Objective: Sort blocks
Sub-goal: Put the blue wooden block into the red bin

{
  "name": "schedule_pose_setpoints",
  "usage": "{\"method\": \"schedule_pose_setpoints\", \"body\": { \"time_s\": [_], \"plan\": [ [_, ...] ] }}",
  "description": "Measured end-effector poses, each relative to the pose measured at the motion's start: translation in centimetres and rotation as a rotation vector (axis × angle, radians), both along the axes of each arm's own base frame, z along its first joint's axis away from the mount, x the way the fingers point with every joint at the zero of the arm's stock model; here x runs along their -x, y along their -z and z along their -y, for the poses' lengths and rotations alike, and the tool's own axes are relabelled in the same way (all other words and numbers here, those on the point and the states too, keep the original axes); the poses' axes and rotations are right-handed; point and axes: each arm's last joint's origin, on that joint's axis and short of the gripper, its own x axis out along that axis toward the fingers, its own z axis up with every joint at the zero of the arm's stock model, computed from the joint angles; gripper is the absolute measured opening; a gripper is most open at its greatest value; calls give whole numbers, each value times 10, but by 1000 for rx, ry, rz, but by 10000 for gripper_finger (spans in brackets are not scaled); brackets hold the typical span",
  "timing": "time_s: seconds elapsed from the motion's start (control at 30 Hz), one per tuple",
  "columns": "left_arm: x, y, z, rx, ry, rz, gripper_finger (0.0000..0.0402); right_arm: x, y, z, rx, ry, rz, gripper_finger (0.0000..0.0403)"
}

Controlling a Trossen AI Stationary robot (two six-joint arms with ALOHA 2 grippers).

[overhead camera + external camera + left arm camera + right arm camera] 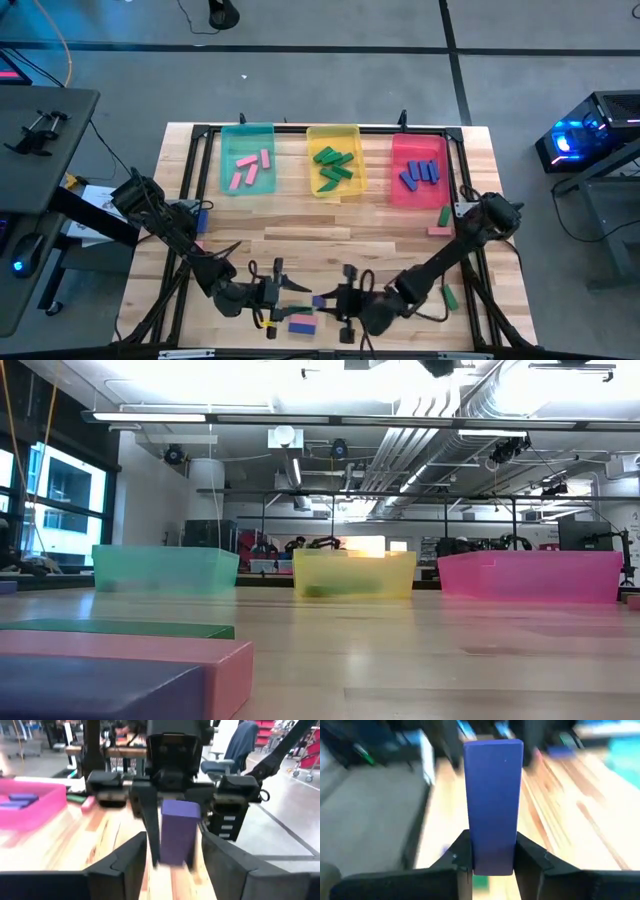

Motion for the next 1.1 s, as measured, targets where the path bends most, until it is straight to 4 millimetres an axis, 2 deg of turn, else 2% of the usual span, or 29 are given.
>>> {"method": "schedule_pose_setpoints", "body": {
  "time_s": [0.1, 0.27, 0.37, 0.43, 0.57, 0.67, 0.77, 0.93, 1.03, 1.1],
  "plan": [
    [1, 5, -1, 22, -10, -45, 187, 24, 3, 1, 20, 101, -136, 74],
    [2, 10, -1, 86, -29, -90, 191, 79, 0, 10, 48, 331, -327, 74],
    [2, 10, -1, 90, -30, -92, 191, 113, -9, 26, 86, 488, -419, 74],
    [2, 10, -2, 89, -37, -90, 192, 128, -20, 45, 129, 591, -491, 74],
    [2, 10, -3, 79, -79, -79, 192, 140, -41, 98, 198, 741, -619, 74],
    [2, 10, -3, 68, -92, -75, 192, 142, -49, 150, 172, 777, -713, 74],
    [2, 10, -3, 68, -94, -74, 192, 147, -48, 207, 84, 809, -800, 74],
    [2, 10, -3, 77, -96, -75, 192, 167, -32, 297, -228, 824, -864, 74],
    [2, 10, -3, 80, -96, -75, 193, 181, -13, 336, -419, 818, -845, 74],
    [2, 10, -3, 95, -99, -75, 193, 189, 2, 354, -502, 805, -836, 74]
  ]
}}
